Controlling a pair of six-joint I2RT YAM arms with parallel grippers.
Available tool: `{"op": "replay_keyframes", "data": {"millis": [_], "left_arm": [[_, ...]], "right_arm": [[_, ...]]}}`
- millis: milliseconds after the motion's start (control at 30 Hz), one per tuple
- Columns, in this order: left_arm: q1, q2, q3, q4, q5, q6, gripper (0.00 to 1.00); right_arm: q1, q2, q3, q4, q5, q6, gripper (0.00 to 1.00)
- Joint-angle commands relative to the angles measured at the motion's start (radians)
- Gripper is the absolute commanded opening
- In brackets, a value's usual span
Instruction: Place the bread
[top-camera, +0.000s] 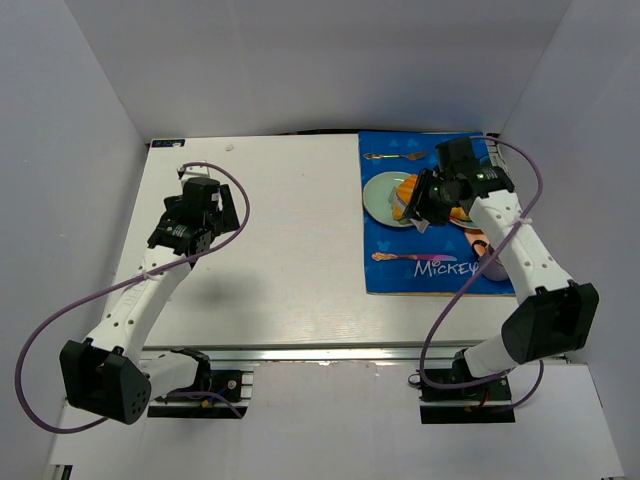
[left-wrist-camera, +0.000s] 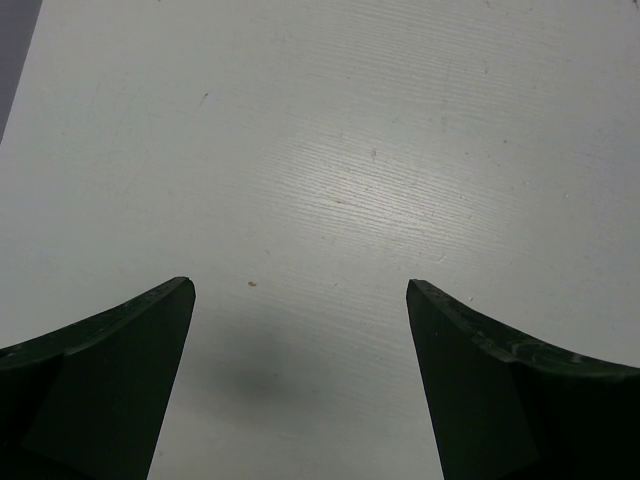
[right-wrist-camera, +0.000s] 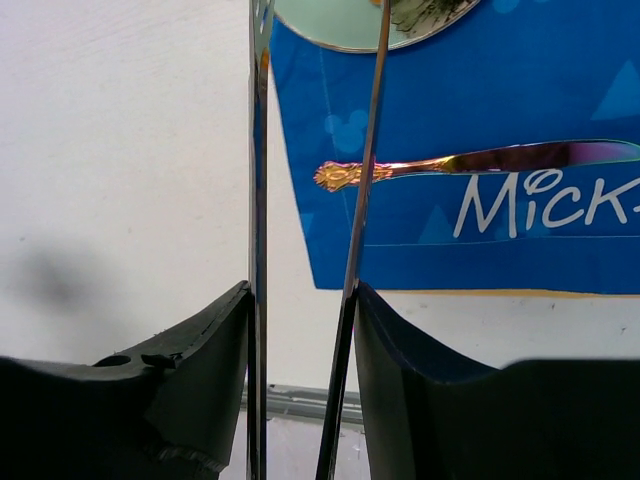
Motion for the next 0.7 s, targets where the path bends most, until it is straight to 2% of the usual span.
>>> {"op": "replay_keyframes", "data": {"millis": [0,100,133,167,233,267,367,500,667], "left_arm": [[-0.004,-0.006,0.033,0.004,-0.025,0.003,0.98],[-0.004,-0.003,0.030,0.006,-0.025,-0.001,0.98],[-0.004,-0.005,0.029,0.007,-0.025,-0.003,0.98],[-0.004,-0.003,0.027,0.009,-0.027,-0.004,0.98],[-0.004,-0.003,0.026,0.009,-0.027,-0.012,0.98],[-0.004,-0.003,0.026,0.009,-0.028,-0.013,0.98],[-0.004,-0.009,0.024,0.004,-0.030,-0.021,0.98],[-0.004,-0.028,0.012,0.004,-0.033,-0.029,0.98],[-0.004,-0.034,0.012,-0.002,-0.040,-0.030,0.98]], "right_arm": [[0.013,-0.079,0.022,-0.014,-0.054,-0.008,0.49],[0.097,-0.102,0.013,-0.004,-0.053,0.023,0.49],[0.134,-0.105,0.005,0.005,-0.010,0.040,0.49],[0.228,-0.106,-0.002,0.030,0.025,0.063,0.49],[0.329,-0.109,-0.057,0.076,0.179,0.132,0.48],[0.411,-0.115,-0.085,0.140,0.227,0.153,0.48],[0.519,-0.151,-0.247,0.331,0.373,0.202,0.48],[0.590,-0.207,-0.452,0.561,0.519,0.215,0.47],[0.718,-0.192,-0.567,0.683,0.656,0.195,0.47]]}}
